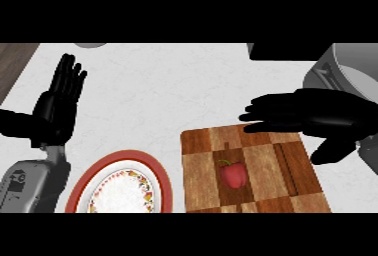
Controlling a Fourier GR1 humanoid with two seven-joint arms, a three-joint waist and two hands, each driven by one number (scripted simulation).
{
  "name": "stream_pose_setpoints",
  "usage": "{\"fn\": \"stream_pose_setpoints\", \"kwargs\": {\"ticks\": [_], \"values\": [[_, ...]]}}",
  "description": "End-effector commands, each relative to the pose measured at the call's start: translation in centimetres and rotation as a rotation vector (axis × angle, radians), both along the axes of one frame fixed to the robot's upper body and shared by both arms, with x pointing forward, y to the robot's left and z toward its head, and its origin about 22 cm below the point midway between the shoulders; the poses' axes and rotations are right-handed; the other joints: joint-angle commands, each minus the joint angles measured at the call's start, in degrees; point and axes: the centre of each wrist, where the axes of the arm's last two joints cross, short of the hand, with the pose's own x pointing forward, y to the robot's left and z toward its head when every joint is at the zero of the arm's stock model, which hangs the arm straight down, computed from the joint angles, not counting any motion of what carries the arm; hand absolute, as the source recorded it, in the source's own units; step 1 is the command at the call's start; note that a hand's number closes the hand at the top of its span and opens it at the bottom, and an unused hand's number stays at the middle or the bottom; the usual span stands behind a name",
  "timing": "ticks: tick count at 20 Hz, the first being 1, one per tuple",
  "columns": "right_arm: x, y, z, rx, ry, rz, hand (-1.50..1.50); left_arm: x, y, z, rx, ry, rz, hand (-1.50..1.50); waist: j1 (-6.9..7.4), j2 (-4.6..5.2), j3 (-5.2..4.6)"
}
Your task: Pick the bell pepper from the cutting board and place it in the pot
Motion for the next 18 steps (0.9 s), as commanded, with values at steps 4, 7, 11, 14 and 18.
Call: {"fn": "stream_pose_setpoints", "kwargs": {"ticks": [4,7,11,14,18], "values": [[-2.6,3.5,0.1,-0.177,-0.017,0.000,-1.50,-0.5,0.2,-0.7,-0.003,0.016,0.008,0.00,-0.54,-0.16,0.00],[-2.7,5.2,-4.4,-0.203,-0.016,-0.043,-1.50,-0.3,2.8,-1.9,0.000,-0.009,0.010,0.00,-0.30,0.07,-0.01],[-2.5,7.1,-4.6,-0.258,0.019,-0.080,-1.50,-0.2,2.6,-0.7,0.006,-0.017,0.006,0.00,-0.03,-0.03,0.00],[-3.6,6.5,-5.7,-0.290,0.026,-0.057,-1.50,-0.4,1.3,-0.5,0.012,-0.013,0.014,0.00,-0.25,-0.06,0.02],[-3.9,6.3,-8.5,-0.261,0.014,-0.035,-1.50,-1.0,1.2,1.7,0.005,-0.014,0.024,0.00,-0.13,-0.08,0.05]]}}
